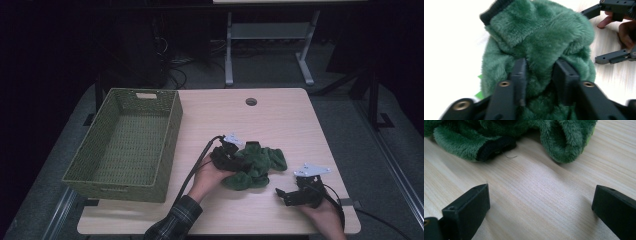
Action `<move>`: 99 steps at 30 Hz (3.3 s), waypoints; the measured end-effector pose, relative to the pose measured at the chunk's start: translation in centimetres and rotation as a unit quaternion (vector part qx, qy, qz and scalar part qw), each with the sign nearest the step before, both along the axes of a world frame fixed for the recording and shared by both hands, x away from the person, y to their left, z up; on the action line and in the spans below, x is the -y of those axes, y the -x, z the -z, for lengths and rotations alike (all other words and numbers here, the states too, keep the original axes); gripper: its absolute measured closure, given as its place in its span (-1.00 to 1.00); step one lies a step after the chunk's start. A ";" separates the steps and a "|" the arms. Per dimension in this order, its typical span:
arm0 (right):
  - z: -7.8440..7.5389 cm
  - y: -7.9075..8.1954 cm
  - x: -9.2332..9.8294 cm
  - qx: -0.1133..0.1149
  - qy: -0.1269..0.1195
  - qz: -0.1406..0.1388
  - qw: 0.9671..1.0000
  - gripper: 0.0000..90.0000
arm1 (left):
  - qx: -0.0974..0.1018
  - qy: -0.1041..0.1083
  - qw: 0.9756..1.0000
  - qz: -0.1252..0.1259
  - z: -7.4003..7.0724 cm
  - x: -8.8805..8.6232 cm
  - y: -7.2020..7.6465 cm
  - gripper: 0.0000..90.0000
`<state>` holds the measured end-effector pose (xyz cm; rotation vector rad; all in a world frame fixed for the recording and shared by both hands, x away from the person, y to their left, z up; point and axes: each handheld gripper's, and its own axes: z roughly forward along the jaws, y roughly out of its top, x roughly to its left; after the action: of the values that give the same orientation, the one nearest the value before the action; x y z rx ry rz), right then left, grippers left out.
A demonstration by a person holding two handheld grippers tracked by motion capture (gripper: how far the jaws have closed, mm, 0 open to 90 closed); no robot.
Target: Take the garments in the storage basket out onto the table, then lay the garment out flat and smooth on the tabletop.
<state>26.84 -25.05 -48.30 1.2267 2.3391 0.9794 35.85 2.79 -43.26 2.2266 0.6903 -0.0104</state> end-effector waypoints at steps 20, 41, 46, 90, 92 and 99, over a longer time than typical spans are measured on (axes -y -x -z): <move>-1.0 0.8 -0.9 0.000 -0.018 -0.028 0.999 -0.69 | 0.017 0.019 0.998 0.055 -2.9 -1.2 5.9 0.26; -1.0 0.0 -3.8 -0.013 -0.058 -0.081 0.995 -0.10 | 0.016 -0.049 0.997 0.058 2.2 -0.1 5.4 0.43; -1.1 -0.2 -4.2 -0.011 -0.066 -0.083 0.994 0.18 | 0.023 -0.058 0.997 0.053 2.5 0.1 5.4 0.75; -3.1 2.3 1.4 0.022 -0.038 -0.036 0.998 0.78 | -0.016 -0.002 1.000 -0.004 -0.7 -8.1 5.4 0.97; -2.8 2.5 1.5 0.015 -0.031 -0.036 0.999 0.78 | -0.018 -0.002 1.000 -0.010 -0.2 -8.2 5.3 0.95; -2.6 2.6 2.0 0.010 -0.035 -0.027 0.999 0.46 | 0.012 0.011 0.999 -0.036 -2.1 -8.8 5.4 0.73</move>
<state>24.23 -27.07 -45.68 1.1795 2.3525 1.0936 30.43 11.54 -41.12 2.1770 0.7531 0.0439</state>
